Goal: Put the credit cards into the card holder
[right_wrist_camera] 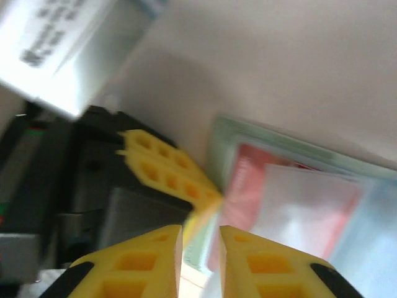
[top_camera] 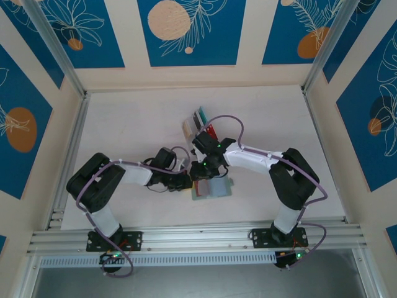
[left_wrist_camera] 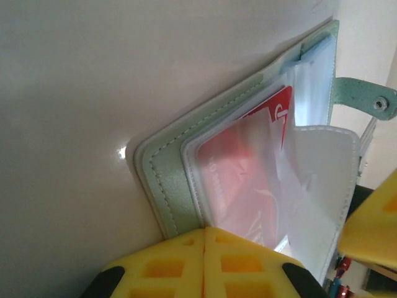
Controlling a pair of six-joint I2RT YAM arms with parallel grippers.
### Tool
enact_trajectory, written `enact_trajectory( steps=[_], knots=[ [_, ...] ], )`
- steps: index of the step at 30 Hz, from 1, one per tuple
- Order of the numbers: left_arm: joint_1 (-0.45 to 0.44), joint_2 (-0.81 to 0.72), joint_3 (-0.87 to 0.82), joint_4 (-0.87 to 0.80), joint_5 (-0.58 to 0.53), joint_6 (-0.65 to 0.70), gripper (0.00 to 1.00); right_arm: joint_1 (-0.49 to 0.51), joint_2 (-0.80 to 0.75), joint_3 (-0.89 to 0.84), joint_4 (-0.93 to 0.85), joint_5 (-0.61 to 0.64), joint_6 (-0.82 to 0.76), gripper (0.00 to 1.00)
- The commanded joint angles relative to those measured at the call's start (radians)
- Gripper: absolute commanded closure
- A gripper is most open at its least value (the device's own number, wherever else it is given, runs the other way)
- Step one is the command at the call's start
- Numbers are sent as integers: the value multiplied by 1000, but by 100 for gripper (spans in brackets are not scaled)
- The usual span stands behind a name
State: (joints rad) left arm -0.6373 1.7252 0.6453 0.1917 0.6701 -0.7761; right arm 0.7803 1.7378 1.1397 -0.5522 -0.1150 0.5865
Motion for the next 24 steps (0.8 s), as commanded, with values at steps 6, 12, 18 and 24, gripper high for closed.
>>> enact_trajectory(
  steps=[6, 12, 18, 24],
  knots=[
    [12, 53, -89, 69, -4, -74, 93, -50, -129, -64, 69, -179, 15, 60],
    [49, -7, -96, 23, 10, -55, 92, -97, -216, -113, 12, -125, -10, 57],
    [90, -109, -85, -78, 5, -15, 90, -93, -164, -141, 26, -124, -11, 83],
    [111, -162, -56, -190, -21, 41, 89, -33, -55, -140, 71, -95, 5, 85]
  ],
)
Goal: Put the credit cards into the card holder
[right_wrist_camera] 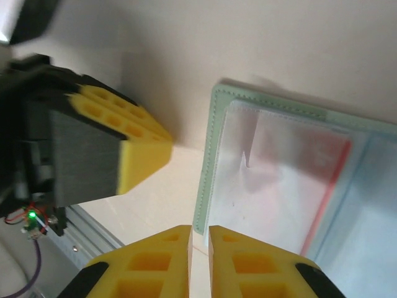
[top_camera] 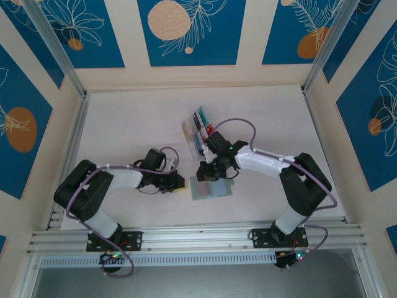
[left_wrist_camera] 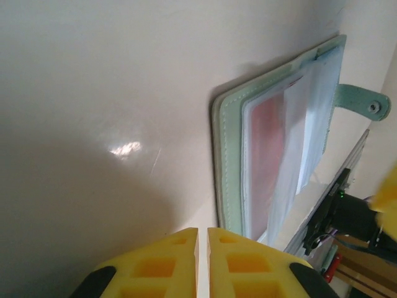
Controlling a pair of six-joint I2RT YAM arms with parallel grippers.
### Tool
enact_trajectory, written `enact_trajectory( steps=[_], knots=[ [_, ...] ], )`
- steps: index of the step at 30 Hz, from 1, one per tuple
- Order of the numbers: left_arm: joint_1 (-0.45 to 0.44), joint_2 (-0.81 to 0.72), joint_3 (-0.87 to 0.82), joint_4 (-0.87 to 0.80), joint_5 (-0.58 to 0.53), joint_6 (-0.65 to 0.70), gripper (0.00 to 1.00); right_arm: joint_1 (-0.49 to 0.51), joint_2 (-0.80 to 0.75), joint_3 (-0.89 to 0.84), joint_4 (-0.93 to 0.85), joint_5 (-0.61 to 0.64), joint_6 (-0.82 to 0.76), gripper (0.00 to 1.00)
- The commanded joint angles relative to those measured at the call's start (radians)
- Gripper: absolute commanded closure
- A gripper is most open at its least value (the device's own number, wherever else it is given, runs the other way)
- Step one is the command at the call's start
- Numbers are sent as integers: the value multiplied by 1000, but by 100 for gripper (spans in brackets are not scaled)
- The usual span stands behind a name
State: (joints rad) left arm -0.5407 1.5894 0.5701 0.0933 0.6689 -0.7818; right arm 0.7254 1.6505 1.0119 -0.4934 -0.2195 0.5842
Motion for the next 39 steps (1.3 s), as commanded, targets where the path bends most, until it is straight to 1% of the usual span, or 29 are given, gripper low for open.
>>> enact_trajectory(
  steps=[1, 7, 9, 11, 12, 15, 17, 18, 22, 25, 27, 31, 36, 39],
  knots=[
    [19, -31, 22, -97, -20, 47, 88, 28, 54, -12, 19, 19, 11, 84],
    [32, -48, 48, -145, -30, 66, 88, 39, 117, -19, 40, 47, 6, 80],
    [38, -61, 63, -177, -39, 81, 88, 36, 110, -15, 29, 51, -2, 79],
    [46, -76, 85, -217, -46, 104, 88, 22, 72, 6, -16, 52, -18, 79],
    [49, -86, 98, -240, -53, 119, 88, 14, 41, 20, -35, 54, -27, 77],
    [51, -123, 135, -315, -80, 164, 87, -22, -72, 78, -115, 95, -69, 64],
    [53, -140, 161, -347, -96, 185, 86, -72, -113, 130, -174, 126, -100, 56],
    [52, -146, 172, -356, -97, 189, 85, -107, -119, 159, -204, 143, -117, 54],
    [53, -168, 208, -344, -92, 183, 85, -238, -83, 265, -273, 198, -172, 54],
    [53, -182, 224, -325, -93, 173, 84, -285, -29, 339, -287, 229, -206, 53],
    [53, -185, 231, -313, -89, 165, 84, -306, 12, 391, -292, 223, -222, 52],
    [53, -180, 235, -310, -85, 167, 84, -329, 108, 488, -298, 203, -241, 51],
    [53, -172, 221, -296, -82, 162, 84, -328, 206, 576, -306, 164, -248, 52],
    [53, -172, 215, -292, -81, 162, 84, -327, 240, 609, -310, 172, -253, 56]
  ],
)
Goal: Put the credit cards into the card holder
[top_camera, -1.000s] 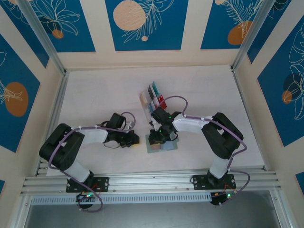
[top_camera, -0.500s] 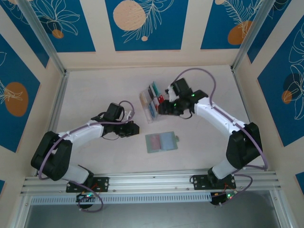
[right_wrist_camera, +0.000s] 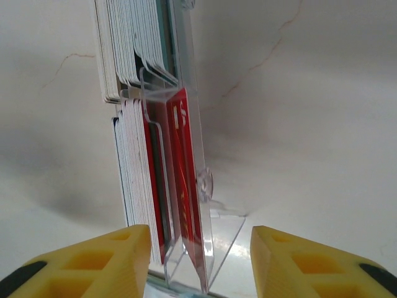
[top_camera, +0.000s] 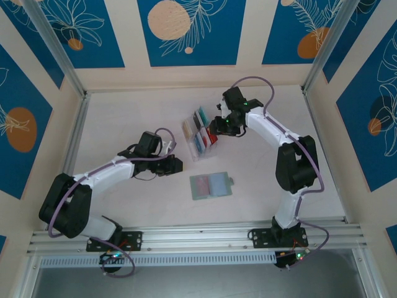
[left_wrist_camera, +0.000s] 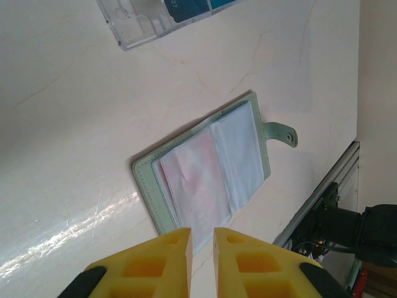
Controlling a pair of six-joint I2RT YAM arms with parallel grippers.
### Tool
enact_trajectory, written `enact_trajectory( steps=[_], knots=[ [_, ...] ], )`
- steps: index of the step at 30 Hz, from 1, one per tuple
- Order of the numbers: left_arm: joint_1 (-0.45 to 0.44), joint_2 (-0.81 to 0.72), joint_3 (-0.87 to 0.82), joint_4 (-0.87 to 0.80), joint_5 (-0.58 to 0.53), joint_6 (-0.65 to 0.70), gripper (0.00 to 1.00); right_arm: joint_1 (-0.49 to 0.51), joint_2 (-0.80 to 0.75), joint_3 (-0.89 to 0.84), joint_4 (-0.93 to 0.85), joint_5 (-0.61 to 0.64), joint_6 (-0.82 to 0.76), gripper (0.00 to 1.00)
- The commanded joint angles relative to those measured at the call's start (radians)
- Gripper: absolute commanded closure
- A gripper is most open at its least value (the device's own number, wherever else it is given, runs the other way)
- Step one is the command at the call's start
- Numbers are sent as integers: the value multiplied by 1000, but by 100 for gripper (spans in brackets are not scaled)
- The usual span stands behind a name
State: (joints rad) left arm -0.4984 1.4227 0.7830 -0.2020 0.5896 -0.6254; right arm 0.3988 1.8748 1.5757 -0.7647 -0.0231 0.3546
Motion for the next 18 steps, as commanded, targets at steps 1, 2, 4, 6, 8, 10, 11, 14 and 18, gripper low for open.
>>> enact_trajectory(
  steps=[1, 2, 4, 6, 8, 10, 11, 14, 18],
  knots=[
    [11, -4, 1, 4, -1, 6, 84, -1, 25, 56, -40, -26, -25, 58],
    [11, -3, 1, 4, 0, 7, 84, 1, 34, 64, -40, -26, -27, 60],
    [11, -2, 1, 4, -1, 9, 84, 6, 51, 79, -47, -26, -29, 63],
    [11, -1, -2, 8, 1, 7, 84, 10, 69, 93, -53, -26, -33, 65],
    [11, 1, -4, 13, 2, 5, 84, 16, 76, 100, -57, -28, -35, 68],
    [10, 5, -5, 15, 2, 6, 84, 23, 75, 104, -53, -25, -35, 69],
    [10, 7, -7, 16, 3, 5, 84, 26, 75, 108, -56, -24, -36, 70],
    [11, 11, -8, 19, 6, 6, 84, 36, 75, 119, -63, -17, -37, 74],
    [11, 19, -10, 25, 6, 5, 84, 50, 75, 134, -72, 7, -42, 77]
  ],
)
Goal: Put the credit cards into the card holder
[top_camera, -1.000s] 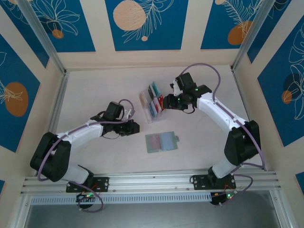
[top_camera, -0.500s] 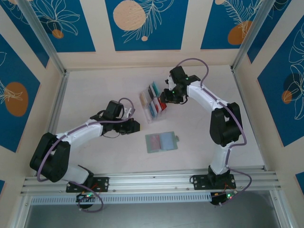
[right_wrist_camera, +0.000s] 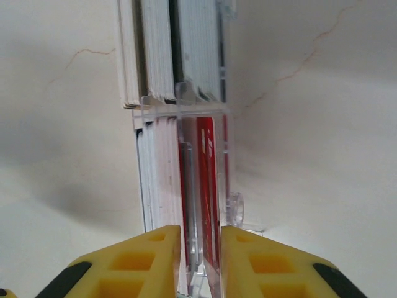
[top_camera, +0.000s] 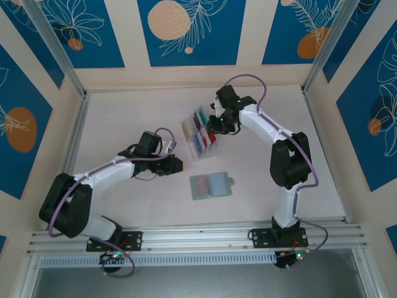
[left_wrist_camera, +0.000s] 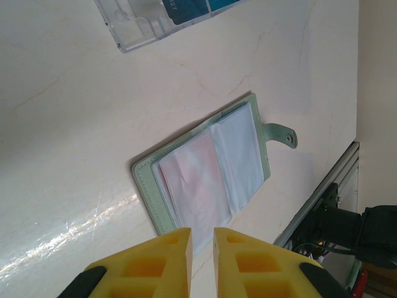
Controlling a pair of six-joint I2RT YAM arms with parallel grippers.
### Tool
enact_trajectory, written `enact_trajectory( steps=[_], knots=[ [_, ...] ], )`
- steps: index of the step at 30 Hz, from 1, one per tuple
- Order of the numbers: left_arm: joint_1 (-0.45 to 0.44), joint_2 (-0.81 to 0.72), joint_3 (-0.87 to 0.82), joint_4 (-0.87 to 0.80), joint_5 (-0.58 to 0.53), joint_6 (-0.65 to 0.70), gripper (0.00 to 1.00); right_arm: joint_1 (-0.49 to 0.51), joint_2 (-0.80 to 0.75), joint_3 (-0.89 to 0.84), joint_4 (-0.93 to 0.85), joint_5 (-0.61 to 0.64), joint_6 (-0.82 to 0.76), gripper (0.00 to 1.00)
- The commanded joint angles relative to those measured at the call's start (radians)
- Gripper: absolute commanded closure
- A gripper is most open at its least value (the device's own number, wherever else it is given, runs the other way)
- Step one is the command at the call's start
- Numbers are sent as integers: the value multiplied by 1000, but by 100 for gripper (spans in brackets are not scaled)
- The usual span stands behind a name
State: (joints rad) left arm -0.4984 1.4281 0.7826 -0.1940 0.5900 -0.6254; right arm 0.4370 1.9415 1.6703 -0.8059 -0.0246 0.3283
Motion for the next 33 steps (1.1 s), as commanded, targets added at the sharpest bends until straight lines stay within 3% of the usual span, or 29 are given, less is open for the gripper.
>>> enact_trajectory(
  steps=[1, 14, 33],
  knots=[
    [11, 15, -12, 21, 7, 3, 84, 16, 10, 42, -34, 13, -17, 78],
    [11, 11, -19, 23, 9, 3, 84, 28, 64, 82, -63, 30, -26, 78],
    [11, 23, -35, 35, 13, 3, 84, 32, 34, 135, -100, 59, -32, 95]
  ],
)
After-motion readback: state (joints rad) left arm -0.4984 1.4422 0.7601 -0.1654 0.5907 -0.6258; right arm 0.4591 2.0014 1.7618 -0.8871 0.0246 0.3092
